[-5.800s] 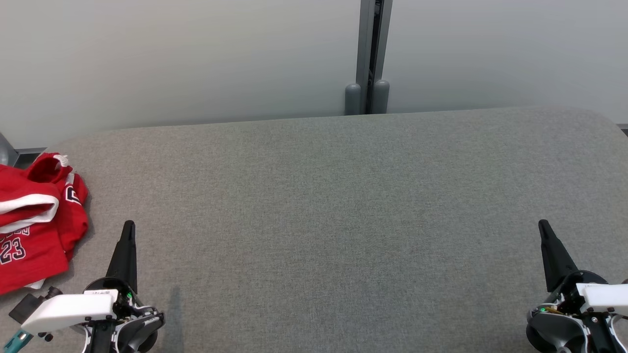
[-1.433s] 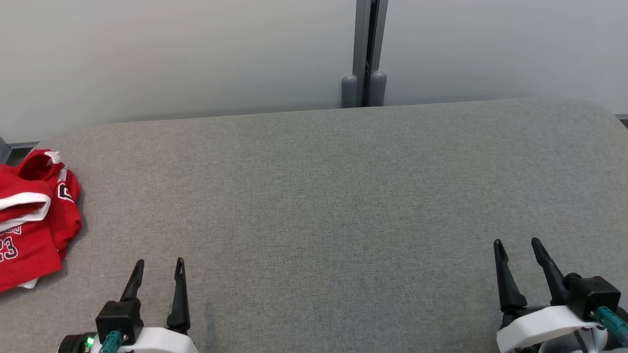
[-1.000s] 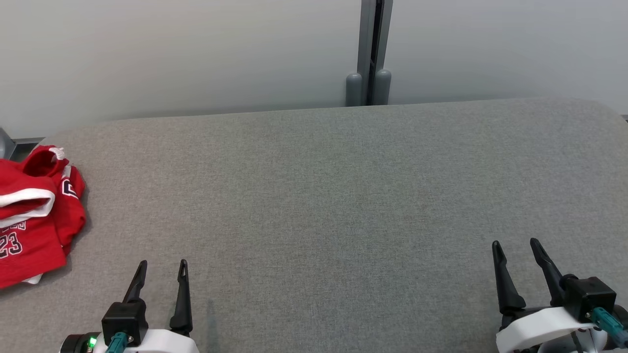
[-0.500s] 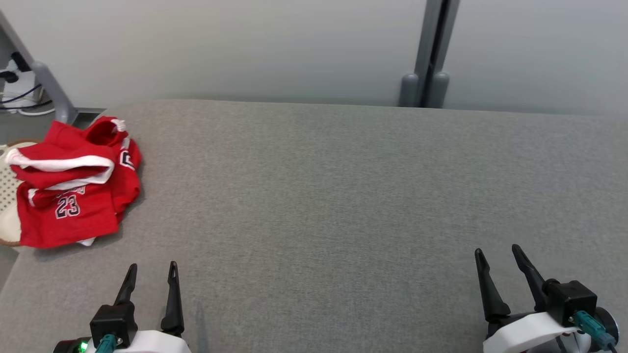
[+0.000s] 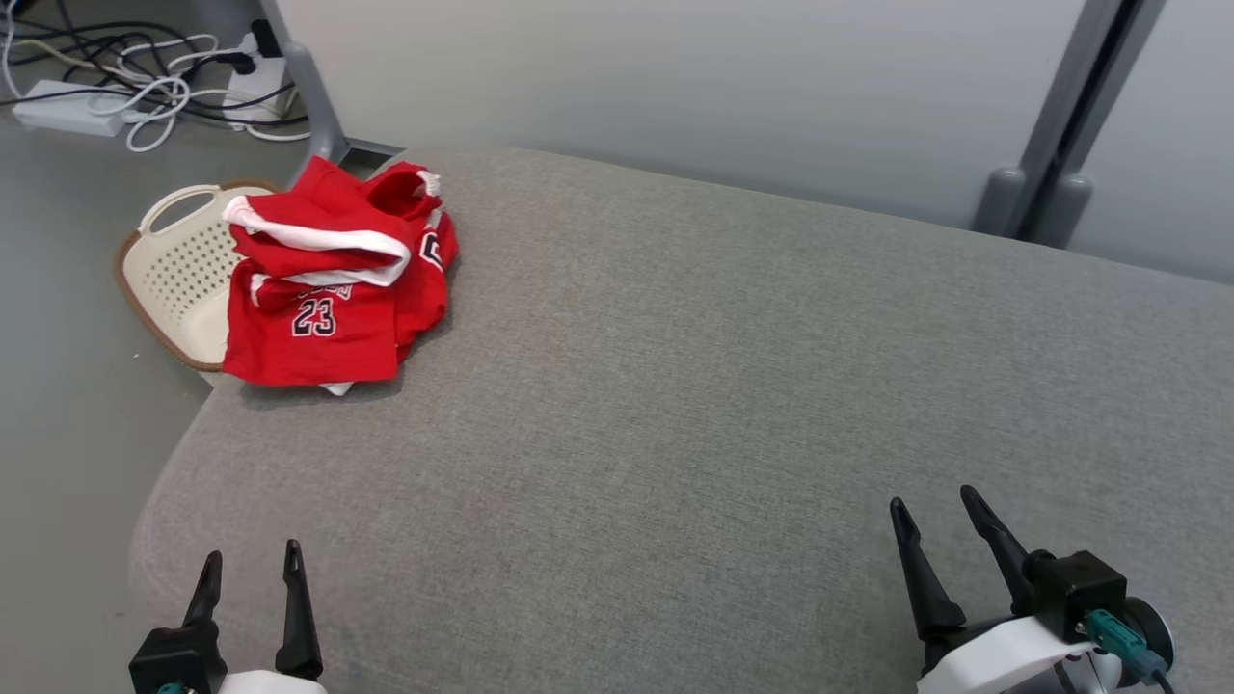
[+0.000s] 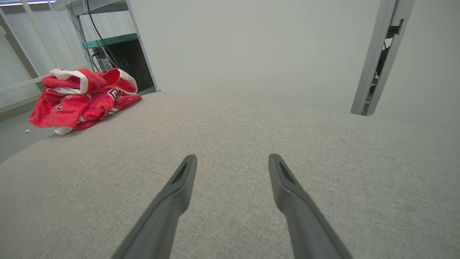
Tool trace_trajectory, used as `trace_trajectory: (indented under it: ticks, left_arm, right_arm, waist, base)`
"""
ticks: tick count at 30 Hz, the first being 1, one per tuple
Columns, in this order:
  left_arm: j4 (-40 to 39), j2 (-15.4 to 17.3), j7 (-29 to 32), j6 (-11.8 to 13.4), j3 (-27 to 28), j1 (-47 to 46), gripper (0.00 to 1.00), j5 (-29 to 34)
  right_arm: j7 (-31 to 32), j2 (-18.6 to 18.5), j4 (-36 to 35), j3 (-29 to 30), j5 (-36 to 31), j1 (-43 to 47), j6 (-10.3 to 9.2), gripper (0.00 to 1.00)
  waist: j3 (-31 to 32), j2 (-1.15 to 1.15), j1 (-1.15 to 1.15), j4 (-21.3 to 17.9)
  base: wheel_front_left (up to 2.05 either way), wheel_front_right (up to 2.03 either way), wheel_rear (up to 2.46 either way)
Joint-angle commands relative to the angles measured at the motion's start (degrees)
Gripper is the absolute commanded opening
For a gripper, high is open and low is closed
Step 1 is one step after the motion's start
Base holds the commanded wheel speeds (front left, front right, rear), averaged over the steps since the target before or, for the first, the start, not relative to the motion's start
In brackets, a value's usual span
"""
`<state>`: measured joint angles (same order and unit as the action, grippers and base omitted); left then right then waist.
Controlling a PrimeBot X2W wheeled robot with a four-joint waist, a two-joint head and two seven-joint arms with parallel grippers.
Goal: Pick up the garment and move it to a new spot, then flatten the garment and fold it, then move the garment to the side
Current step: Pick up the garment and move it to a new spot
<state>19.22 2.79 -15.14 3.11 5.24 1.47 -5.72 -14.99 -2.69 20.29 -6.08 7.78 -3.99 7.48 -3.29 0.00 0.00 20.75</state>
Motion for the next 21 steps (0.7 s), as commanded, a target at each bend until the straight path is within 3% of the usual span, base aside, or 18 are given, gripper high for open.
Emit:
trace_trajectory:
  ticks: [1, 14, 17, 21]
  left_arm:
    - [0.0, 0.2, 0.0, 0.5, 0.6, 0.7, 1.00, -0.8]
    - [3.9, 0.2, 0.0, -4.1, 4.5, -4.0, 1.00, -5.0]
    - [3.9, 0.1, 0.0, -2.9, 3.6, -6.5, 1.00, -5.9]
    - [5.6, 0.8, 0.0, -4.0, 4.9, -12.4, 1.00, -4.2]
  right_arm:
    - [-0.3, -0.4, 0.2, -0.4, 0.4, -0.5, 0.02, 1.00]
    - [-0.3, -1.0, 0.5, -1.5, -0.9, -2.4, 0.02, 1.00]
    - [-0.3, -1.8, 0.2, -1.4, -1.1, -3.0, 0.02, 1.00]
    - [-0.3, -3.3, -0.4, -1.8, -1.4, -4.3, 0.02, 1.00]
  waist:
    - [-0.4, 0.00, 0.00, 1.8]
    - [-4.4, 0.00, 0.00, 0.1]
    - [-6.4, 0.00, 0.00, -1.2]
    - [-9.5, 0.00, 0.00, -2.9]
  base:
    - [0.00, 0.00, 0.00]
    - [0.00, 0.00, 0.00]
    - [0.00, 0.00, 0.00]
    - [0.00, 0.00, 0.00]
